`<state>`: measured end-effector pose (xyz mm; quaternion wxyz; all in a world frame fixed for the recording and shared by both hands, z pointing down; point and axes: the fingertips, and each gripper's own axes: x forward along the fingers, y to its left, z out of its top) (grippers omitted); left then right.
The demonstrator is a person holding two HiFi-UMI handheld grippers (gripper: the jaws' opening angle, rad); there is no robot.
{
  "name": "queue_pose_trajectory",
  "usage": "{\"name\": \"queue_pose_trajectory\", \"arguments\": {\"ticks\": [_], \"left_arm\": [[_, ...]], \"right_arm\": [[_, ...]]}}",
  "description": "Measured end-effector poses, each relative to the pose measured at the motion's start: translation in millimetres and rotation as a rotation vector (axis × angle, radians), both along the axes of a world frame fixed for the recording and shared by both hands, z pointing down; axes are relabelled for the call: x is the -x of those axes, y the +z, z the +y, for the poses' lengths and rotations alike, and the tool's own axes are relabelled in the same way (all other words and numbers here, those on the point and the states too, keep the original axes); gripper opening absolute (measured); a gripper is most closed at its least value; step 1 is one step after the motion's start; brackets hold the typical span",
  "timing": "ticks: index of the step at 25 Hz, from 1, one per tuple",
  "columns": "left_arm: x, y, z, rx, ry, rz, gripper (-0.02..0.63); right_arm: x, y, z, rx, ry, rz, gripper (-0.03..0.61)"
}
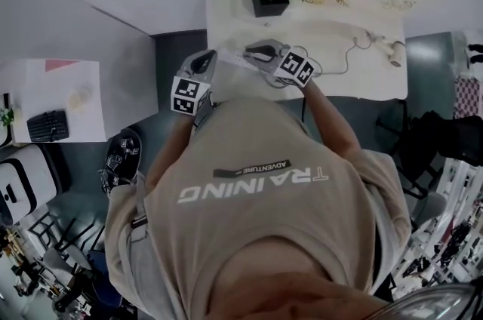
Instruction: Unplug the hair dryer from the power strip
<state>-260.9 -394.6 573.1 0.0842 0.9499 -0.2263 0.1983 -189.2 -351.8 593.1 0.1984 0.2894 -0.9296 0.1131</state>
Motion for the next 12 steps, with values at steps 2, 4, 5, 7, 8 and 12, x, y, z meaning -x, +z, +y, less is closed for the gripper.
{"name": "queue_pose_trajectory", "arguments": {"ticks": [2, 4, 5, 7, 8, 12], "left_arm": [[1, 3, -1, 0.005, -0.009, -0.004, 0.006], [2, 8, -1, 0.013, -0.018, -0.014, 0.006], [3, 9, 0, 0.015, -0.022, -0.015, 0.006], [4, 7, 2, 0.014, -0.021, -0.012, 0.006], [5, 8, 3, 0.012, -0.017, -0.013, 0.006], [6, 14, 5, 0.025, -0.008, -0.019, 0.006]], "right_arm": [[0, 3, -1, 0.006, -0.01, 0.005, 0.075], [0, 5, 0, 0.014, -0.021, 0.012, 0.075], [1, 6, 0, 0.016, -0.024, 0.016, 0.075], [1, 10, -2, 0.018, -0.023, 0.026, 0.075], [1, 11, -2, 0.02, -0.02, 0.029, 0.075], [0, 17, -3, 0.022, -0.003, 0.023, 0.075]]}}
